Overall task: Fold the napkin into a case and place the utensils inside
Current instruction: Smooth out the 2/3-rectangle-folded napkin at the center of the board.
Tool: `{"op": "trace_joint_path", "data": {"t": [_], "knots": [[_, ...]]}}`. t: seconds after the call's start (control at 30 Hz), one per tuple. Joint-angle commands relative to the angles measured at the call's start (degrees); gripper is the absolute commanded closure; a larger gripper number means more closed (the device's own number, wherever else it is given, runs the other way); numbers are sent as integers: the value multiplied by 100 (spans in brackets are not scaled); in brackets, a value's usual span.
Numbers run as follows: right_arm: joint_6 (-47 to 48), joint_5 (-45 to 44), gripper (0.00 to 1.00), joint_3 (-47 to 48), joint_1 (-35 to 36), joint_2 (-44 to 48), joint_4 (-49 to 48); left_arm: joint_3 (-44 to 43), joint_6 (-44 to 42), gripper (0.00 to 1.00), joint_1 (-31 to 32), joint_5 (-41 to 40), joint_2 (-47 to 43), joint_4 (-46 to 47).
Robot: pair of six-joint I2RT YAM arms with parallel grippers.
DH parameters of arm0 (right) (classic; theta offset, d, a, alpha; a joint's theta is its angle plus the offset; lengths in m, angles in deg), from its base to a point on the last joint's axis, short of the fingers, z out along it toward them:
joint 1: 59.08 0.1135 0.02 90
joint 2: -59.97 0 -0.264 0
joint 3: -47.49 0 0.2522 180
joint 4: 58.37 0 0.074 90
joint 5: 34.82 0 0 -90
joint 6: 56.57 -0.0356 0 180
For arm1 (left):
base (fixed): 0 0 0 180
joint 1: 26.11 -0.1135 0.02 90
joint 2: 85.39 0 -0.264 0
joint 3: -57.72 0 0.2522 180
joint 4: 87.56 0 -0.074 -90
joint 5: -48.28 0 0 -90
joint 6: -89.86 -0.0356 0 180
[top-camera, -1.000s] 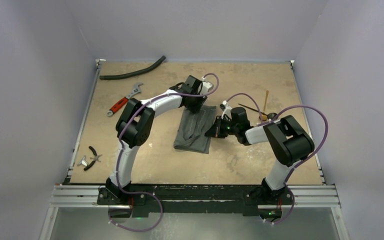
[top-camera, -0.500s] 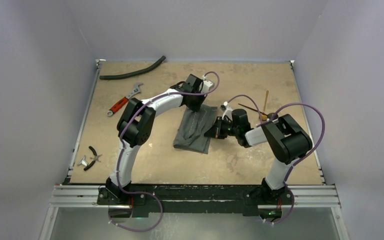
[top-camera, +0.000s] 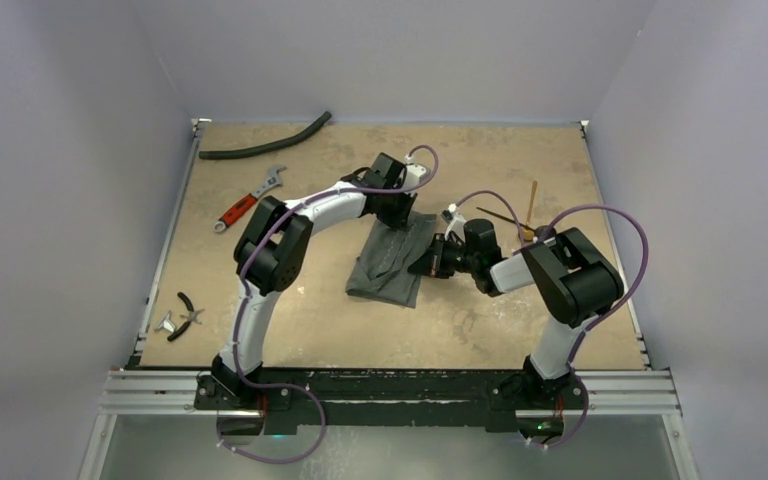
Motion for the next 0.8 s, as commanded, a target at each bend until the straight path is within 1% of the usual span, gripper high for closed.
{"op": "trace_joint_path", "data": {"t": [0.0, 0.03, 0.07, 0.17, 0.2, 0.23, 0.27, 0.3, 0.4, 0.47, 0.6, 0.7, 0.77], "knots": [[45, -8, 100, -72, 5, -110, 181, 161, 62, 80, 72, 363, -120, 85], [79, 14, 100, -48, 6, -71, 257, 129, 24, 72, 69, 357, -129, 61], [118, 30, 100, -21, 8, 3, 331, 44, -28, 67, 65, 360, -147, -13], [274, 47, 100, 157, 5, 276, 698, -380, -101, 57, 36, 456, -348, -365], [315, 57, 100, 229, 5, 398, 846, -569, -122, 50, 18, 564, -444, -441], [358, 81, 99, 297, 6, 476, 959, -716, -156, 41, 1, 672, -550, -558], [413, 103, 99, 380, 5, 555, 1114, -894, -230, 37, -16, 779, -645, -717], [467, 131, 98, 450, 5, 616, 1282, -1060, -306, 35, -33, 886, -725, -948], [620, 142, 97, 645, -2, 822, 1717, -1306, -831, 32, -98, 1235, -1012, -1626], [715, 93, 96, 810, -24, 891, 1929, -1028, -1245, 32, -136, 1355, -1327, -1909], [750, 116, 97, 1132, -90, 655, 2002, 290, -2427, 33, -170, 1819, -2167, -2215], [704, 109, 99, 1335, -113, 381, 1967, 1222, -3076, 36, -114, 1816, -2600, -2486], [721, 96, 100, 1429, -149, 258, 1963, 1790, -3268, 38, -79, 1672, -2803, -2468]]}}
